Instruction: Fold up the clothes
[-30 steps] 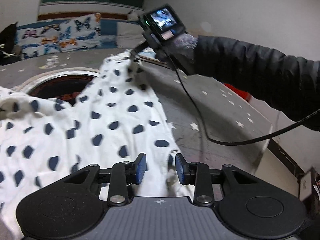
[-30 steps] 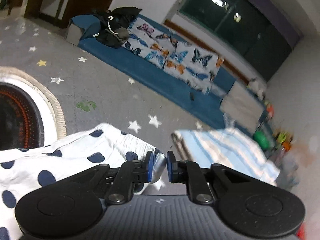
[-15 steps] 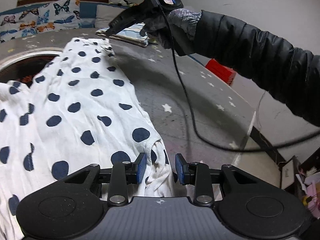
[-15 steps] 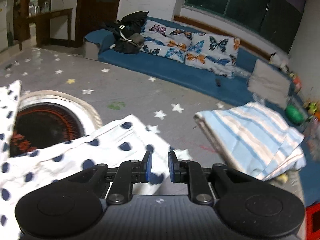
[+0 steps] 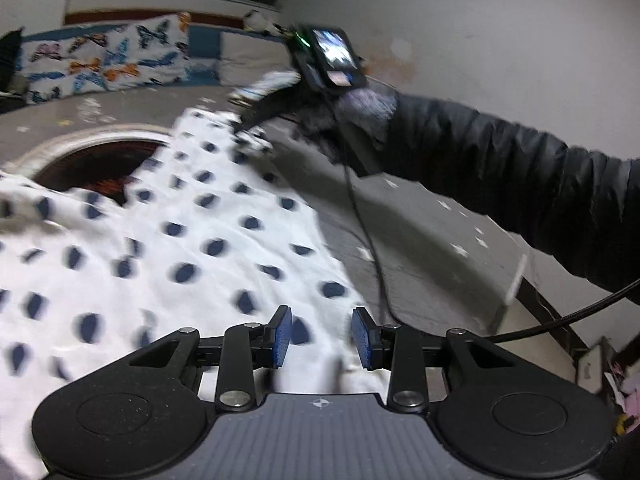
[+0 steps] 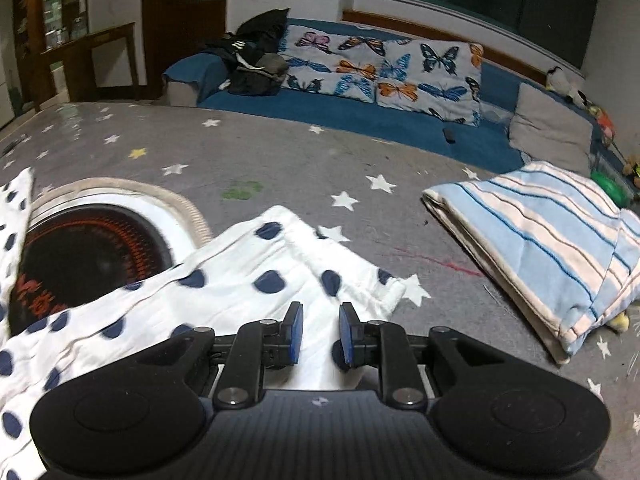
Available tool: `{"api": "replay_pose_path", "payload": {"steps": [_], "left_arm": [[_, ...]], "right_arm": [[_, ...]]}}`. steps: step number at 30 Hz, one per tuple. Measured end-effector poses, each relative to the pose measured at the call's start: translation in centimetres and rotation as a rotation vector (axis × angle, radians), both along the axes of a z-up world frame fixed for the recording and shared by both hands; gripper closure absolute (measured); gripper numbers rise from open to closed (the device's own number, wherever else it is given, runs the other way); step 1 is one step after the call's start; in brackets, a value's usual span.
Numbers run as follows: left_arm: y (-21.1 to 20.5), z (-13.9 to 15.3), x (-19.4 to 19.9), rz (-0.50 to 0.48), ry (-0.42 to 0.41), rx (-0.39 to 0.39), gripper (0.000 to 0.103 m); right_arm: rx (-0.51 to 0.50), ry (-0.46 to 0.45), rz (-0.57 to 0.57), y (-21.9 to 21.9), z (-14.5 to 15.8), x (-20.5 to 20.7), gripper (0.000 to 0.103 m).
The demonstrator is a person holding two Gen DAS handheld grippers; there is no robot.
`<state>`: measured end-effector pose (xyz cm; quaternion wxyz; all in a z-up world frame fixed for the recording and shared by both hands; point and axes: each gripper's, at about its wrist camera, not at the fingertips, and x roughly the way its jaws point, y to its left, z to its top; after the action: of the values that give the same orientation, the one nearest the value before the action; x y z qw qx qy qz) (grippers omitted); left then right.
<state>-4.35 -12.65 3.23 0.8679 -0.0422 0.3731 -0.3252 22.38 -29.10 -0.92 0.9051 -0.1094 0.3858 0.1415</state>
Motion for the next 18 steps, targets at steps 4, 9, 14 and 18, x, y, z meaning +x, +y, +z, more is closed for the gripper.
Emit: {"api": "replay_pose_path", "payload": {"steps": [4, 9, 14, 18], "left_arm": [[3.2, 0.8, 1.7, 0.124, -0.011, 0.02, 0.065], [7.2, 0.7, 5.9, 0.305, -0.01, 0.06, 0.065], [11.6, 1.1, 10.3, 0.444, -0.02, 0.094, 0.065], [15.1, 1.0, 14.5, 0.54, -0.003, 0.131, 0.065]], "right_arm": [[0.018, -0.004, -0.051, -1.1, -0.3, 1.2, 0.078], [0.013, -0.006, -0.057, -1.4, -0.2, 1.5, 0.077], [-0.002, -0.013, -0.052, -1.3, -0.2, 1.5, 0.074], [0.004, -0.014, -0.053, -1.5, -0.2, 1.5, 0.074]]}}
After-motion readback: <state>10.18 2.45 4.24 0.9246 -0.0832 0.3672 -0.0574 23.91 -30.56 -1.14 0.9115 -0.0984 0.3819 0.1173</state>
